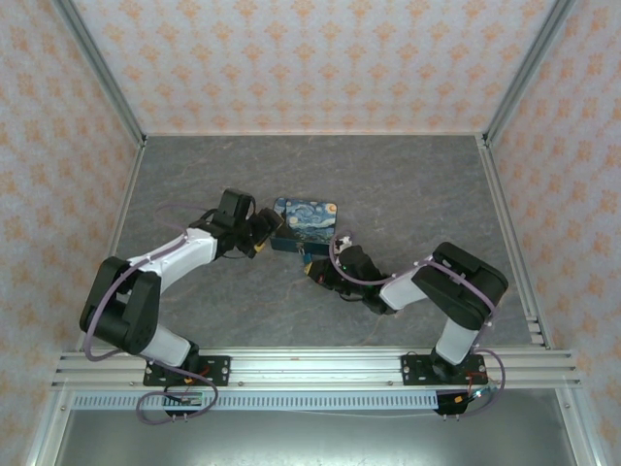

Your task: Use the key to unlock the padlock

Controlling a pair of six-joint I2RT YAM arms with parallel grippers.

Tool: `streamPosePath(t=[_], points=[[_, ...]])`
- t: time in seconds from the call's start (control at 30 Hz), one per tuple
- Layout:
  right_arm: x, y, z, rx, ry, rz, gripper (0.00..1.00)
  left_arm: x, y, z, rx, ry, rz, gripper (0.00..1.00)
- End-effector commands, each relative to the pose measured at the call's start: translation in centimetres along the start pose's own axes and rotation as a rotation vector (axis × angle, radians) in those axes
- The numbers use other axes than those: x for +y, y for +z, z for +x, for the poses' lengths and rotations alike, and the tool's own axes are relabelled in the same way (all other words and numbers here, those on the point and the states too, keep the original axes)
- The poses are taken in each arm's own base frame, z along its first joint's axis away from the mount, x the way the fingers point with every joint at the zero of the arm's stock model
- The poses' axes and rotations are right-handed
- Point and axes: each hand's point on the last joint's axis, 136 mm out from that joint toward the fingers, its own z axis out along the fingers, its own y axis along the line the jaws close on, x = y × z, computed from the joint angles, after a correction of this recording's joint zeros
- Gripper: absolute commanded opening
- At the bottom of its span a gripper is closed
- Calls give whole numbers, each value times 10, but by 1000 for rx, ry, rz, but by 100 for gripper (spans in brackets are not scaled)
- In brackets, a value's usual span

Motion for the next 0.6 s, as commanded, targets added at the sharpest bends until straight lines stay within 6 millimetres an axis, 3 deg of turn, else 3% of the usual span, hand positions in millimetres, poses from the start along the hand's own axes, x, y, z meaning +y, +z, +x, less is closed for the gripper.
streamPosePath(t=[0.0, 0.1, 0.27, 0.57], points=[[-7, -5, -4, -10, 6, 48, 22, -12, -1, -10, -12, 61, 10, 78], [-12, -10, -8, -26, 0, 72, 33, -22, 3, -13, -2, 89, 31, 78], [-11, -20, -17, -50, -42, 76, 41, -25, 12, -16, 11, 120, 14, 78], [35, -28, -32, -77, -174, -43, 60, -12, 33, -12, 59, 126, -18, 76]])
